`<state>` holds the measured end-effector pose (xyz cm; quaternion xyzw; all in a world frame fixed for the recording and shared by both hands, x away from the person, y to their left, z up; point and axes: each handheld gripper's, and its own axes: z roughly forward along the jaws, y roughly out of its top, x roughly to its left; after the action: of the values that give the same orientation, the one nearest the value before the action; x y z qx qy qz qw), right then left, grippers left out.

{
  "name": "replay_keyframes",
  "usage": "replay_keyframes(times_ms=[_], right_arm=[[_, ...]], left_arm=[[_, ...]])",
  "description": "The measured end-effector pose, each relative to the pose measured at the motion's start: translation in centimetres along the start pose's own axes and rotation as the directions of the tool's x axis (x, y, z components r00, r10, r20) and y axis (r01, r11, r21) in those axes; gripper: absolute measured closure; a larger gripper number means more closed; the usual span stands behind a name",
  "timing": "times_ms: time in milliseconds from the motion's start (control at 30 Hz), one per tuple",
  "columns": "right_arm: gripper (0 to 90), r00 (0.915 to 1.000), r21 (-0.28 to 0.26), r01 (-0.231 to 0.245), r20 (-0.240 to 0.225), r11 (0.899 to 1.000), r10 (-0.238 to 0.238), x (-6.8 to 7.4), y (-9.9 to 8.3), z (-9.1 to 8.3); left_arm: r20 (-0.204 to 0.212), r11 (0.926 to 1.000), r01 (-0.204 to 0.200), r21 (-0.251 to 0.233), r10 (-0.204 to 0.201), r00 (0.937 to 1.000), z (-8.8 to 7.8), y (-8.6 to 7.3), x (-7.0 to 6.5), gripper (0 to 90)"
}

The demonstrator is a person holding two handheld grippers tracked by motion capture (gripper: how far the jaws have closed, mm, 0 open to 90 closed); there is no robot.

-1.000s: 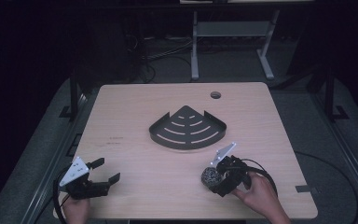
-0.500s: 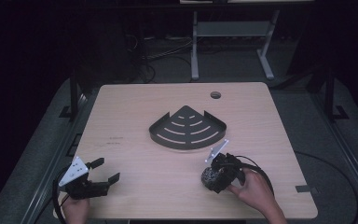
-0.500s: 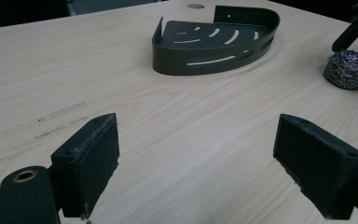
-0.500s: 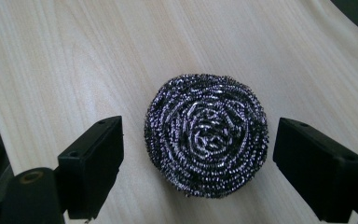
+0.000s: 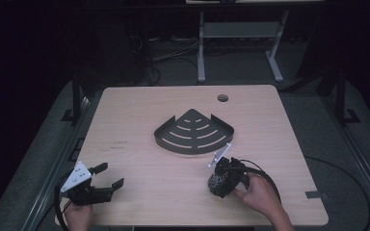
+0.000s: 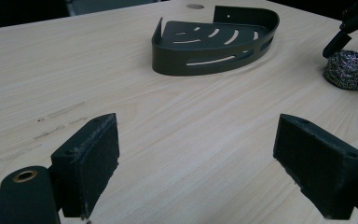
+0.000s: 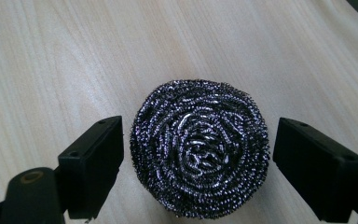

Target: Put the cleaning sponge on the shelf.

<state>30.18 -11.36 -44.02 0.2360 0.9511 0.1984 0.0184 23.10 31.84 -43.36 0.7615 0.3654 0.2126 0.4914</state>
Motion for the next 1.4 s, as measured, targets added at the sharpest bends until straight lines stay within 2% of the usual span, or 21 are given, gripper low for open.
replay_keyframes(times_ms=[600,833,1133,1400], right_arm=[[22.4,1.0000,0.024,0.003,0.008,1.000,-0.004,0.1,0.0,0.7],[28.1,1.0000,0.028,0.008,0.001,1.000,-0.008,0.1,0.0,0.8],[30.9,0.9996,0.015,0.026,-0.005,1.000,-0.026,0.2,0.0,0.3],[30.9,0.9997,-0.004,0.024,-0.008,1.000,-0.024,0.0,0.3,-0.6]], left_arm=[[0.001,1.0000,0.000,-0.001,0.001,1.0000,0.0,0.0,0.0,13.7],[0.001,1.0000,0.003,-0.003,-0.003,1.0000,0.0,0.0,0.0,13.7],[0.003,1.0000,0.005,-0.006,-0.005,1.0000,-0.1,0.0,0.1,13.7],[0.003,1.0000,0.006,-0.006,-0.006,1.0000,-0.1,0.0,0.1,13.7]])
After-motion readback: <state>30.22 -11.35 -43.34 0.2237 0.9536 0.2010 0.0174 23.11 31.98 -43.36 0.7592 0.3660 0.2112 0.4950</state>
